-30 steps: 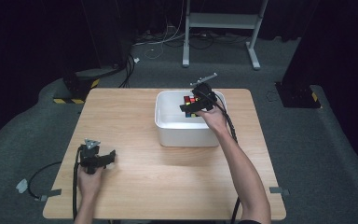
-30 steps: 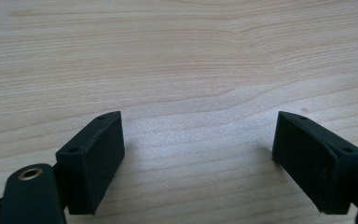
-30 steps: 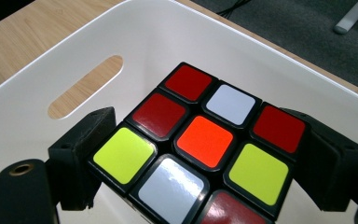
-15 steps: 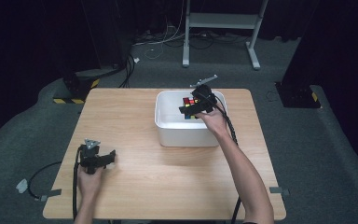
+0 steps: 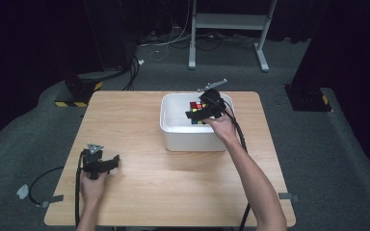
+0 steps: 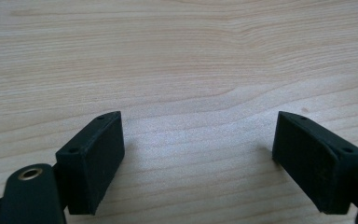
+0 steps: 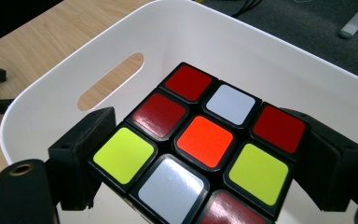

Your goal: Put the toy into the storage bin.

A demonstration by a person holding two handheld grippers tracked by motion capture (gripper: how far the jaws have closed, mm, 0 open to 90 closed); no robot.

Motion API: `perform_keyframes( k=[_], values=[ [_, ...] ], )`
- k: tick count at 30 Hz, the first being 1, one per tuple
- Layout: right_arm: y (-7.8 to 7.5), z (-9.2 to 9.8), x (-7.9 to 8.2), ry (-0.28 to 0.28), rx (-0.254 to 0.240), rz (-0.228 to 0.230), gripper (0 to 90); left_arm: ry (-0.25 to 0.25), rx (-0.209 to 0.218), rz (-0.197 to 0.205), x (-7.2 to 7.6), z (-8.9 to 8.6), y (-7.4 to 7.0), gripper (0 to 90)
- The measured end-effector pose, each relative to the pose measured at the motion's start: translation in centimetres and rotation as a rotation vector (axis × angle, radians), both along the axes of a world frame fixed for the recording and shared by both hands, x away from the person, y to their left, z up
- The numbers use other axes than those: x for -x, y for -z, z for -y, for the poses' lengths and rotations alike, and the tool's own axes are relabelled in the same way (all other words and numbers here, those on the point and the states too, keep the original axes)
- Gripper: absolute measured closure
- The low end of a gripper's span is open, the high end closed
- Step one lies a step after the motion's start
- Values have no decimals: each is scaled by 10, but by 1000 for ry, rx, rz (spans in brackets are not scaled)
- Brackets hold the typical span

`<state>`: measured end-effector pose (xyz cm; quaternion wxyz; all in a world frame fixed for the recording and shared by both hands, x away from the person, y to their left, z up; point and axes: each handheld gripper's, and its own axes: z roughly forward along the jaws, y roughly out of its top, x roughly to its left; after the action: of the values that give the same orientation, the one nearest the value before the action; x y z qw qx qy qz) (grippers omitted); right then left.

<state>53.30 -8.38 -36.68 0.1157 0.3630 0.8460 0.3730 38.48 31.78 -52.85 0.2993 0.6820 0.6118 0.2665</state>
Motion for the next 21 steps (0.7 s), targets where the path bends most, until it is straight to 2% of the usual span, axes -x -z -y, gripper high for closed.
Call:
perform_keyframes(
  k=[15, 21],
  values=[
    [-1, 5, 12, 2, -25, 15, 148, 0, -1, -2, 0, 0, 0, 168],
    [0, 6, 15, -1, -19, 14, 148, 0, -1, -2, 0, 0, 0, 169]
  ],
)
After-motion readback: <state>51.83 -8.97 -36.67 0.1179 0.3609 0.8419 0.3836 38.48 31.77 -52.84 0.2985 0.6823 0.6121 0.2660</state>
